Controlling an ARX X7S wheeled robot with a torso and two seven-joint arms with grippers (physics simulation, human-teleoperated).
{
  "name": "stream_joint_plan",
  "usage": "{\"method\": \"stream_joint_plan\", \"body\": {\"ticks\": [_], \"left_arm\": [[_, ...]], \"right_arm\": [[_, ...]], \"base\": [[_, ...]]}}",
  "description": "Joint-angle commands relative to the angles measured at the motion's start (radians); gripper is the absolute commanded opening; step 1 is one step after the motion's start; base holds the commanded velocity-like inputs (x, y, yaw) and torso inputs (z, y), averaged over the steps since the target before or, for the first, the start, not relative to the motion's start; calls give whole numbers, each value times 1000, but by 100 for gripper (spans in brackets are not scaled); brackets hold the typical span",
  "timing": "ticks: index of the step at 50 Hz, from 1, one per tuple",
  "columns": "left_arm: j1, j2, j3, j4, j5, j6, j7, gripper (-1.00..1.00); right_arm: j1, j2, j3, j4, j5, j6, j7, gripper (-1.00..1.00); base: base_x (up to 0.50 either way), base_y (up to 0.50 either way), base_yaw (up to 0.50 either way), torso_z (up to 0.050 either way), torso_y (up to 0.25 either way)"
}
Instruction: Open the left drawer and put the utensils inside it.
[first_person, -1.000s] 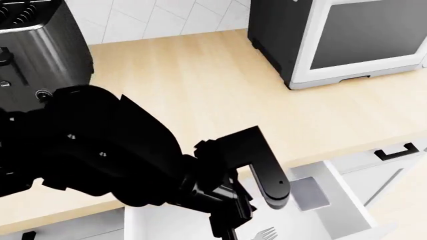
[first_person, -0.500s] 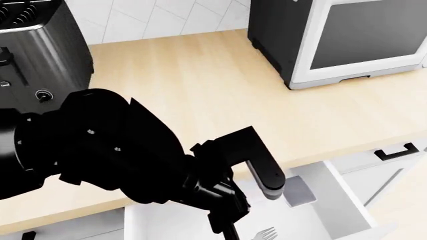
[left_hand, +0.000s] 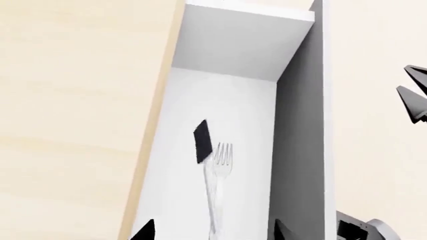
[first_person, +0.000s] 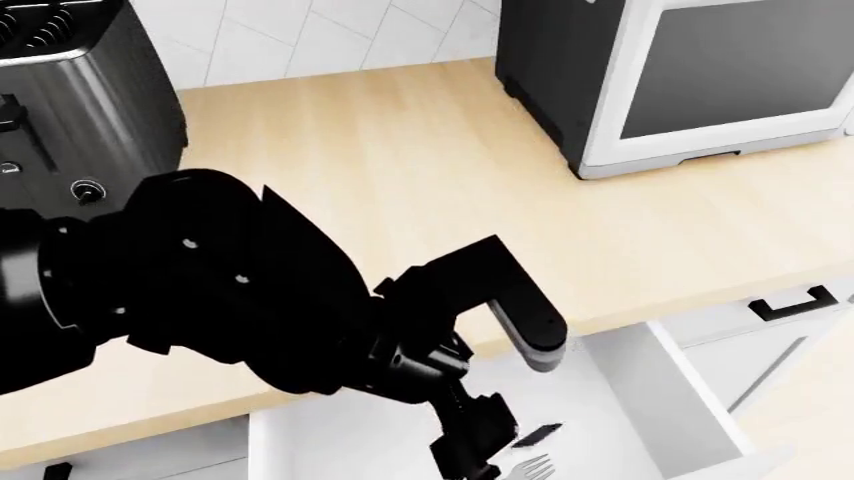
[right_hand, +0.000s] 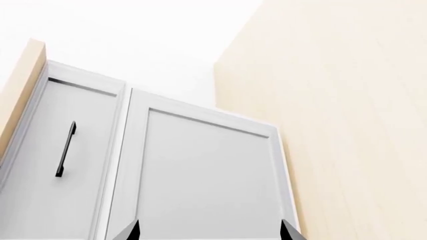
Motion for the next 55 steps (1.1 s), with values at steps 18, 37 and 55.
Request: {"method": "stream_joint_plan", "body": {"ticks": [18, 37, 55], "left_arm": [[-17, -7, -10, 26, 7, -5, 2, 100], [-139, -43, -81, 72, -115, -23, -34, 100], [-206, -69, -132, 71, -138, -14, -42, 100]], "right_arm": [[-15, 4, 26, -32, -19, -20, 7, 100], [-61, 28, 50, -161, -34, -100, 25, 100], [-52, 19, 54, -141, -49, -95, 29, 100]], "base": [[0, 0, 0, 0, 0], [0, 0, 0, 0, 0], [0, 0, 0, 0, 0]]}}
